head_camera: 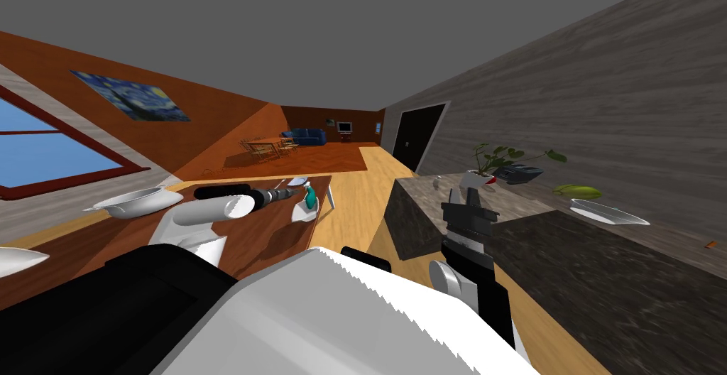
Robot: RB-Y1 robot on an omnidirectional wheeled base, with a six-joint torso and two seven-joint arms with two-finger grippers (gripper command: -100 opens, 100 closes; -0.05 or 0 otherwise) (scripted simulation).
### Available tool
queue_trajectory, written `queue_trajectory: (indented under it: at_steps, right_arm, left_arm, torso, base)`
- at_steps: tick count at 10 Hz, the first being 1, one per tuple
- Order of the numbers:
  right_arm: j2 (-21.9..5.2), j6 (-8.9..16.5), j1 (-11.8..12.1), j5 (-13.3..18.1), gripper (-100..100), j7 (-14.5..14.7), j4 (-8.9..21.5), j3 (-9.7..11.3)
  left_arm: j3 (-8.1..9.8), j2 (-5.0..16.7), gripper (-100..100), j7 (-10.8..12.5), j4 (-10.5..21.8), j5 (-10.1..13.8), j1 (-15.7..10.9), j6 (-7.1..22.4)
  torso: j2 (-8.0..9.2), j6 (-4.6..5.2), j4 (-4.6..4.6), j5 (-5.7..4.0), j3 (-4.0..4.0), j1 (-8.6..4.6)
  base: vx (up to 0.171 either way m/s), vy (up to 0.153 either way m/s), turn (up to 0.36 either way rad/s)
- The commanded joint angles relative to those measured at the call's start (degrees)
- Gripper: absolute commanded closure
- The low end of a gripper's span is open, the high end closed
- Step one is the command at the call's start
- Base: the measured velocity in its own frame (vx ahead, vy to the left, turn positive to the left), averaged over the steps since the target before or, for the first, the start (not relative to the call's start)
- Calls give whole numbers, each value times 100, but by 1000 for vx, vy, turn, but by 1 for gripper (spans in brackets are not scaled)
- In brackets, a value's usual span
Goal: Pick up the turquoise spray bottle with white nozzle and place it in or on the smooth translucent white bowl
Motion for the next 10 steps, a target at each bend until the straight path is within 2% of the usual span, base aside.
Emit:
queue_trajectory:
  at_steps: [1,5,6,7,10]
  right_arm:
    - [0,0,0,0,0,0,0,0]
    - [0,0,0,0,0,0,0,0]
    - [0,0,0,0,0,0,0,0]
    - [0,0,0,0,0,0,0,0]
    - [0,0,0,0,0,0,0,0]
  left_arm:
    - [89,94,-100,193,-232,65,25,206]
    - [331,261,-100,616,-860,256,164,665]
    - [308,252,-100,545,-761,242,139,596]
    - [314,257,0,570,-779,246,141,623]
    - [313,257,0,568,-777,246,140,620]
  torso:
    - [0,0,0,0,0,0]
    - [1,0,0,0,1,-3]
    - [1,0,0,0,1,-3]
    - [2,0,0,0,1,-5]
    - [4,0,1,-1,2,-9]
  base:
    - [9,23,-6]
    - [11,21,-7]
    - [5,10,-2]
    - [0,0,0]
    - [0,0,0]
